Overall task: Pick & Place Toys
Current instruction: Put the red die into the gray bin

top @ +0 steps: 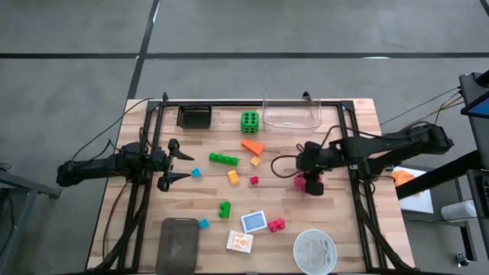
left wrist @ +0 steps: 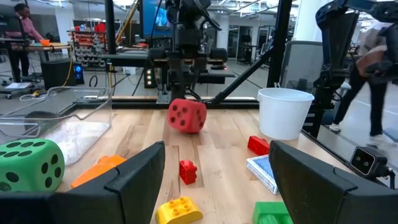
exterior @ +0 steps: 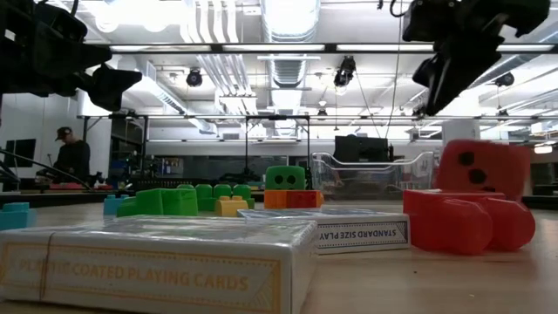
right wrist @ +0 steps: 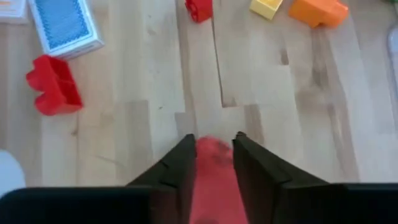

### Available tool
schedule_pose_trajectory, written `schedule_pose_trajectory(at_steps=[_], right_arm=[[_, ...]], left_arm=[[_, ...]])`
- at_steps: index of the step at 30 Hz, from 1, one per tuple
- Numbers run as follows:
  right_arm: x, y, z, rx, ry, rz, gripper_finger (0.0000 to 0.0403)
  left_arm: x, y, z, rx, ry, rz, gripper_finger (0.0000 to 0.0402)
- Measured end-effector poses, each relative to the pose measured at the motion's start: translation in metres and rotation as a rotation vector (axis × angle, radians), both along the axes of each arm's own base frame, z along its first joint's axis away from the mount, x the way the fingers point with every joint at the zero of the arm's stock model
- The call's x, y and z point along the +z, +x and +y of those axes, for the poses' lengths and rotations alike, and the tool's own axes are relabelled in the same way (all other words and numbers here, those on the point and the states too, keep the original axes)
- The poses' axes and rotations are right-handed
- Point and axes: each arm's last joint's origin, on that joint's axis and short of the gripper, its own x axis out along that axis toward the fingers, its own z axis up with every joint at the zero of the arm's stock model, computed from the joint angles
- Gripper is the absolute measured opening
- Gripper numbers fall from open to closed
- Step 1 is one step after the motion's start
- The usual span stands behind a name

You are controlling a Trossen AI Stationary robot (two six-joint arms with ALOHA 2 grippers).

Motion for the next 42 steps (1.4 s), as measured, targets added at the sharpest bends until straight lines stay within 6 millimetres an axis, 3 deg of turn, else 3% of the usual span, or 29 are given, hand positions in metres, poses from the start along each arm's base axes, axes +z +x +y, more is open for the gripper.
schedule_pose_trajectory(at_steps=[5, 9, 14, 21, 23, 32, 42], right_arm=[[-0.001, -0.008, 0.0, 0.0, 0.046, 0.028, 0.0064], [-0.008, -0.008, -0.001, -0.059, 0.057, 0.107, 0.0089], [-0.026, -0.002, 0.0, -0.105, 0.044, 0.246, 0.0184], [-0.05, 0.015, 0.002, -0.133, 0.055, 0.368, 0.0363], [-0.055, 0.019, 0.003, -0.142, 0.06, 0.393, 0.0389], [-0.073, 0.026, 0.014, -0.129, -0.094, 0.433, 0.0315], [-0.077, 0.028, 0.018, -0.19, -0.236, 0.382, 0.0247]], left_arm=[[0.0, 0.0, 0.0, 0.0, 0.0, 0.0, 0.029], [0.0, 0.0, 0.0, 0.0, 0.0, 0.0, 0.029], [0.0, 0.0, 0.0, 0.0, 0.0, 0.0, 0.029], [0.0, 0.0, 0.0, 0.0, 0.0, 0.001, 0.029], [0.0, 0.0, 0.0, 0.0, 0.0, 0.0, 0.029], [0.0, 0.0, 0.0, -0.001, 0.0, 0.0, 0.029], [0.0, 0.0, 0.0, 0.0, 0.0, 0.0, 0.029]])
